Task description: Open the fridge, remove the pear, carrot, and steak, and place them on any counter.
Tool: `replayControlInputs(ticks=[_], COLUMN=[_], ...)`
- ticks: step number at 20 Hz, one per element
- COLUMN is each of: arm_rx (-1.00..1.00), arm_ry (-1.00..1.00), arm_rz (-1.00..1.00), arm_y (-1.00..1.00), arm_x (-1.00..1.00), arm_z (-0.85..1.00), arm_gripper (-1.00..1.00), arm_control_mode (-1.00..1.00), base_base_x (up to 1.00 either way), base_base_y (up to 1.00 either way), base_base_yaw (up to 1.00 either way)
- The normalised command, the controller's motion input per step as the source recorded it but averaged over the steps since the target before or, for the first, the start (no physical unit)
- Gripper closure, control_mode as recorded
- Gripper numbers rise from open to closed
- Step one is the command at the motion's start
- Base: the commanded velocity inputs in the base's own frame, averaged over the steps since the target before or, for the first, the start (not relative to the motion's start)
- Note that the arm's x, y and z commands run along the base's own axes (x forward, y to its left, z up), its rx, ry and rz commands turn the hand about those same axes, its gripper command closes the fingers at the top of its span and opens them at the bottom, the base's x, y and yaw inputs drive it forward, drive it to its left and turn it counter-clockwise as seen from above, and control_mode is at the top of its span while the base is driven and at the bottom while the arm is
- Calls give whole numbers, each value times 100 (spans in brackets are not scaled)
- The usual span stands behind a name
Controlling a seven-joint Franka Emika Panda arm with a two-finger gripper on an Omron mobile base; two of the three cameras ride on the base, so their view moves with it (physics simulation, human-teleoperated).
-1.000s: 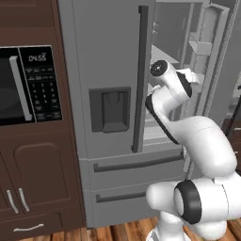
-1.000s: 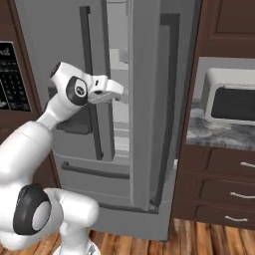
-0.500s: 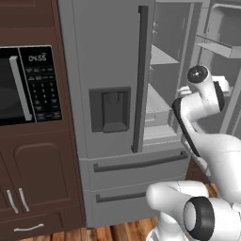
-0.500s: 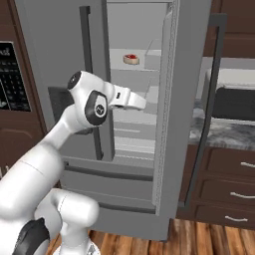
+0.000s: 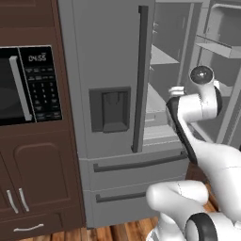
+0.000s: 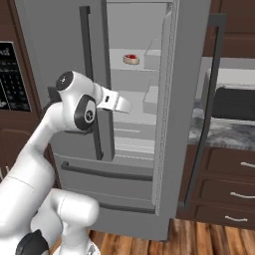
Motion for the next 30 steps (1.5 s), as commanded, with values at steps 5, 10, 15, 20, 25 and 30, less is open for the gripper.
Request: replayControlInputs(ticks=[5, 10, 15, 20, 25, 30], arm_rx=[23, 1, 0, -1, 0, 0], arm_ry=[-3, 0, -18, -14, 2, 0], arm_rz=[47, 22, 4, -1, 0, 0], arm_y=[94, 37, 31, 57, 10, 11], arm_x=[-2, 0, 0, 0, 14, 62], arm_z=[2, 13, 27, 52, 44, 15], arm_gripper=[-100, -100, -100, -100, -100, -100], arm_control_mode=[-100, -100, -100, -100, -100, -100], base_base_x=[0, 0, 0, 0, 0, 0], base_base_y=[0, 0, 0, 0, 0, 0], base_base_yaw=[0, 0, 0, 0, 0, 0])
